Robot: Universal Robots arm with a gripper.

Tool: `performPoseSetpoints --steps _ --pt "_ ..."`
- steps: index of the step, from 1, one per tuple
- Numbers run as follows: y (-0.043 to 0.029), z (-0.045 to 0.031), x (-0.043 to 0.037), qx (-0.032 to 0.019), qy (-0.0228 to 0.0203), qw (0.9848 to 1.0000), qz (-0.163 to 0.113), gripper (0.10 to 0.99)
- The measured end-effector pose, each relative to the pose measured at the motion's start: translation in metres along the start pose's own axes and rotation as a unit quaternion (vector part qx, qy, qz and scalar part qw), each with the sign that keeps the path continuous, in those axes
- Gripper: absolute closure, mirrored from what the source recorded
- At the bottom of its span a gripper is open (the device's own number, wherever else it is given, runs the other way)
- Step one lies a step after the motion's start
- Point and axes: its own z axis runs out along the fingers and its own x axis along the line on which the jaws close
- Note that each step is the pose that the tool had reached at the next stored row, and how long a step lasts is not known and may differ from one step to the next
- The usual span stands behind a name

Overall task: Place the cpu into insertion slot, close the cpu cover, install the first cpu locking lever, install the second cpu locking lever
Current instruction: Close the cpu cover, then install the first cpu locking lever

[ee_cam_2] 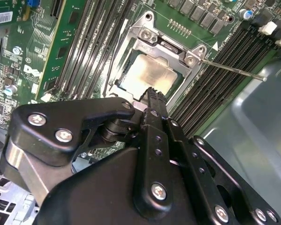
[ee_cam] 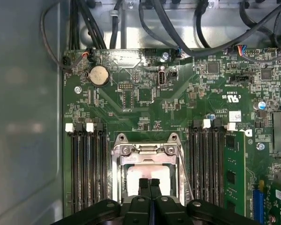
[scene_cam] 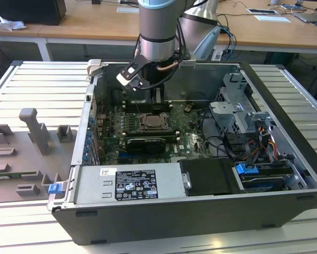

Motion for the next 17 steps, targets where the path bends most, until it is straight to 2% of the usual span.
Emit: performPoseSetpoints --steps 8,12,13,16,17 --pt "-0.0016 -0.0007 0.0 0.0 0.0008 1.0 0.0 0.98" --pt "-0.0013 -0.0065 0.0 0.0 0.0008 1.0 0.0 0.98" --pt "-0.0011 -0.0105 0.0 0.0001 0.0008 1.0 0.0 0.98" --pt "0.0003 -0.037 0.0001 0.0001 0.0008 1.0 0.0 0.98" --pt "0.0003 -0.0373 0.0002 0.0001 0.0014 0.9999 -0.011 0.98"
